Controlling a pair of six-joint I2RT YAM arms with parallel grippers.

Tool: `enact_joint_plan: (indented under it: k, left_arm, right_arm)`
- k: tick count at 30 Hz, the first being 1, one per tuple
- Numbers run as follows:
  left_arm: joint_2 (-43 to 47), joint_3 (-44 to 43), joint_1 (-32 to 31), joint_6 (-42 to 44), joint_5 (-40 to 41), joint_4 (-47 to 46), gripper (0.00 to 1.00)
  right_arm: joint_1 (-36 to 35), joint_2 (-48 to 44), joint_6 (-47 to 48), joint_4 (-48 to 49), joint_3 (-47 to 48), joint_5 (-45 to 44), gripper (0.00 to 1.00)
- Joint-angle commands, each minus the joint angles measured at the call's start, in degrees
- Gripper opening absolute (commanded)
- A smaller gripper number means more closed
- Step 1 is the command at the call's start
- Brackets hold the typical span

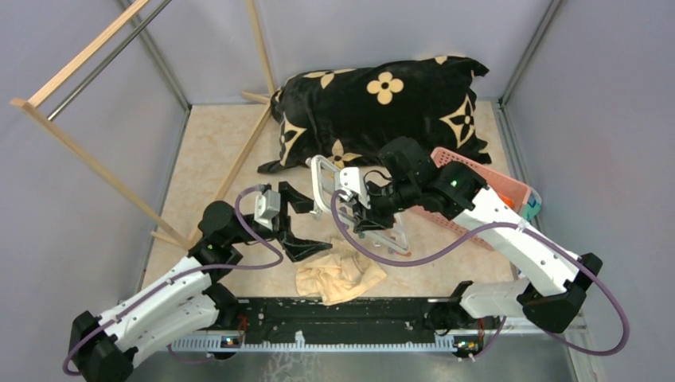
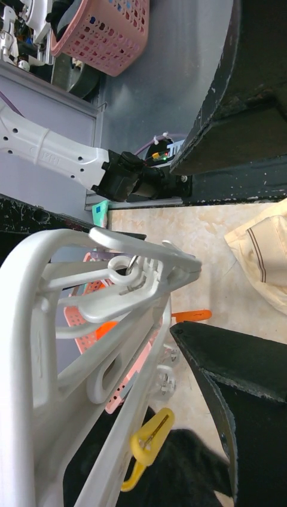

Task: Clip the underwear to the hanger
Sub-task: Open the clamp at the hanger.

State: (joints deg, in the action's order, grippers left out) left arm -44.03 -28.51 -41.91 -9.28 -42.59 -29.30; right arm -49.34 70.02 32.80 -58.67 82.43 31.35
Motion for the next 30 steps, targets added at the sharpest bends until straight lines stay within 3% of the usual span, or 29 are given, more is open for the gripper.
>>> enact_joint_plan:
  k: [1,14,30]
  left_arm:
    - [0.2,0.1,-0.2,-0.4,-1.1,-0.8,0.96]
    - [-4.6,-2.0,-0.2,-2.2,-5.8,-5.9,0.90]
    - [-6.2,-1.7,-0.2,-3.7,-5.1,-7.6,0.89]
  right_arm:
    - [0.2,-0.5,0.4,4.3,2.0,0.6,0.00]
    - [0.2,3.0,0.9,4.3,2.8,3.6,0.00]
    - [0.1,4.6,0.8,4.9,3.3,4.9,0.00]
